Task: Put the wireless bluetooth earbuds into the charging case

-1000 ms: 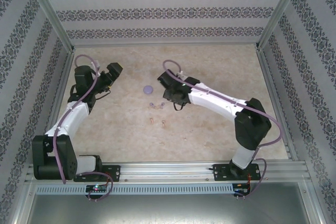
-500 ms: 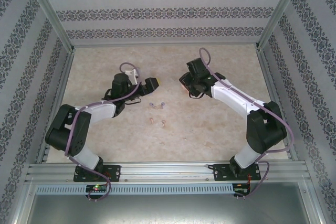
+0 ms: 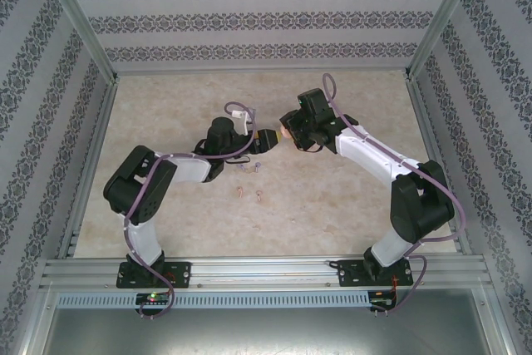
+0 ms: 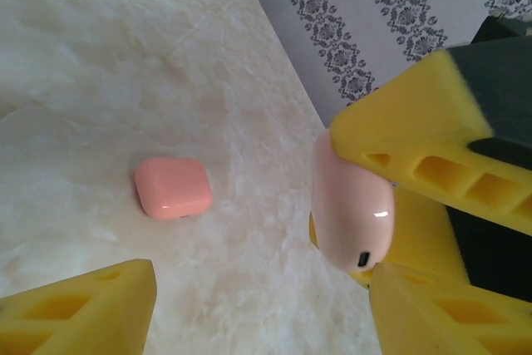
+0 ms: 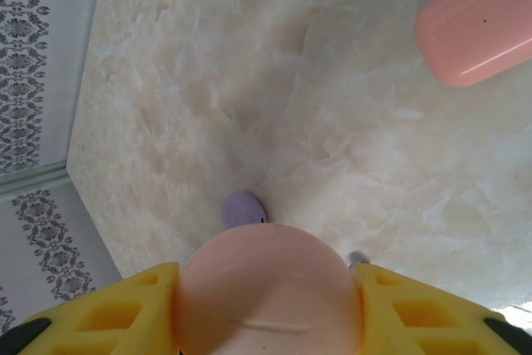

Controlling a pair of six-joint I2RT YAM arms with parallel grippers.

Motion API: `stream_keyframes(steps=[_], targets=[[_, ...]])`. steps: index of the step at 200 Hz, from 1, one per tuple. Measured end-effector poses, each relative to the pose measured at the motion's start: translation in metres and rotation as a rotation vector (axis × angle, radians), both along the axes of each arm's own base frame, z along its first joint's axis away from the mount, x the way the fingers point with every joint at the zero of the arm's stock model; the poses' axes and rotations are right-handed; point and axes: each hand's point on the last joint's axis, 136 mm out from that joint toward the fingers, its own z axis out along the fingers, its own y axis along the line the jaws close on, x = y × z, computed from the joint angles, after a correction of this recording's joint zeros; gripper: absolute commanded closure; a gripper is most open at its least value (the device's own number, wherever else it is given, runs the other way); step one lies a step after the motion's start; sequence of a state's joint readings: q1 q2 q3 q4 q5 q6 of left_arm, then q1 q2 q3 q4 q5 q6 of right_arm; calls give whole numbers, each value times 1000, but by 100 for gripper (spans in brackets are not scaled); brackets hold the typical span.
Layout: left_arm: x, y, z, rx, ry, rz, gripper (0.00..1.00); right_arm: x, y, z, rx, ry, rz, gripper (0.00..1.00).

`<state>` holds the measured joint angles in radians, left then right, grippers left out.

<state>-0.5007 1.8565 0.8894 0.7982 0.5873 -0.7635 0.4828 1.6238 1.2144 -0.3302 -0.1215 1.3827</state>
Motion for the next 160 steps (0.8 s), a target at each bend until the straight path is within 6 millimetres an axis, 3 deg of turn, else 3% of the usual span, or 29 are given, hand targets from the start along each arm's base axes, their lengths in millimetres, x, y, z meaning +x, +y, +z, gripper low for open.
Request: stream_keyframes(steps=[64,160], targets=[[6,-11,-1,-29,-20,-17,36,3,-5,-1,-25,-11,-31,58],[3,-13,6,-44,-35,-3,32,5,-6,-8,-34,3,-43,59]])
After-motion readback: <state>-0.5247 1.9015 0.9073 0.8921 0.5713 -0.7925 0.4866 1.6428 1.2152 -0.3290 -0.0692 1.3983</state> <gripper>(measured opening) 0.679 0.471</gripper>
